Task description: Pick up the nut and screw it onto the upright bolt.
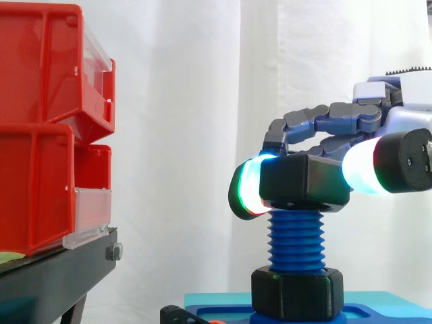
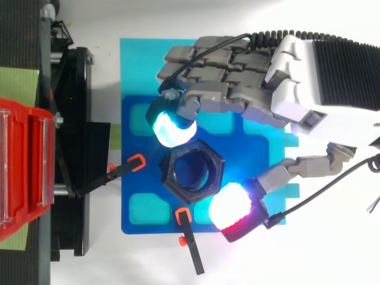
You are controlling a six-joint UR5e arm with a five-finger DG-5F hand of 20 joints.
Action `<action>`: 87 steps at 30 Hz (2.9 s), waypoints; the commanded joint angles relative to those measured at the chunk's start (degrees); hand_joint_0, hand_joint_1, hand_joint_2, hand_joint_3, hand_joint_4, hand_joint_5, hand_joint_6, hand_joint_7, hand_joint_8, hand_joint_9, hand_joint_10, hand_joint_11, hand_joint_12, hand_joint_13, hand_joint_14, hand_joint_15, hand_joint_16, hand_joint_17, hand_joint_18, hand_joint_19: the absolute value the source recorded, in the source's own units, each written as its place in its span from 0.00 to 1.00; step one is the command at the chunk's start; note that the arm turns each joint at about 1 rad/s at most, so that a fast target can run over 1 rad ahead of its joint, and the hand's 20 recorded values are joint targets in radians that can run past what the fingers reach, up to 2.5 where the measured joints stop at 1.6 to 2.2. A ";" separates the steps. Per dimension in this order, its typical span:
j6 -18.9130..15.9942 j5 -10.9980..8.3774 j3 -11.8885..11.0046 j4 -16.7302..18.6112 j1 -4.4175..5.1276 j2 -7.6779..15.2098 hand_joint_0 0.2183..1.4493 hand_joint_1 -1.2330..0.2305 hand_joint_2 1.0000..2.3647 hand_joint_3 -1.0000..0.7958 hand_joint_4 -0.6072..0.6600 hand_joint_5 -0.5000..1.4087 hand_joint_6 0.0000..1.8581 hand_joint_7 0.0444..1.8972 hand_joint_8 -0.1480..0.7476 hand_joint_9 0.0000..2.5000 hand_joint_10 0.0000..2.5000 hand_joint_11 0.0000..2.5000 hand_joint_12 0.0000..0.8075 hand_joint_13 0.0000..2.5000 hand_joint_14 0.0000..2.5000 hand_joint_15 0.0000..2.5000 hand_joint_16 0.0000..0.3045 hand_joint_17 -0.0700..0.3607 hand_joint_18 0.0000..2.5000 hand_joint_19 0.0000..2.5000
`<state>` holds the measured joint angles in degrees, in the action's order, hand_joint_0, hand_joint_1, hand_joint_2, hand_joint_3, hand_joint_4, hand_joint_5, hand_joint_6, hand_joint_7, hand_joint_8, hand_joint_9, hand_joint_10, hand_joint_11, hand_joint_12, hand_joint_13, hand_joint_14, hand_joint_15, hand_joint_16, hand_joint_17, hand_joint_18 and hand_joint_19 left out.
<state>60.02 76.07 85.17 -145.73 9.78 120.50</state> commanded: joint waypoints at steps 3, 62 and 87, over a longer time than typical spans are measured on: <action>0.36 0.66 0.00 -0.17 -0.29 0.00 0.25 0.40 0.00 0.28 0.66 0.16 0.27 0.57 0.50 0.19 0.00 0.02 0.42 0.15 0.00 0.00 0.17 0.44 0.17 0.01; 3.97 2.51 0.00 1.67 -0.90 0.09 0.25 0.40 0.00 0.28 0.67 0.16 0.27 0.57 0.50 0.19 0.00 0.02 0.42 0.15 0.00 0.00 0.16 0.42 0.15 0.01; 2.82 4.62 -6.24 -12.21 -1.52 3.34 0.25 0.40 0.00 0.28 0.66 0.16 0.27 0.57 0.50 0.19 0.00 0.03 0.42 0.15 0.00 0.00 0.16 0.42 0.15 0.00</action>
<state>62.42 80.56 79.26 -155.60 8.39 123.78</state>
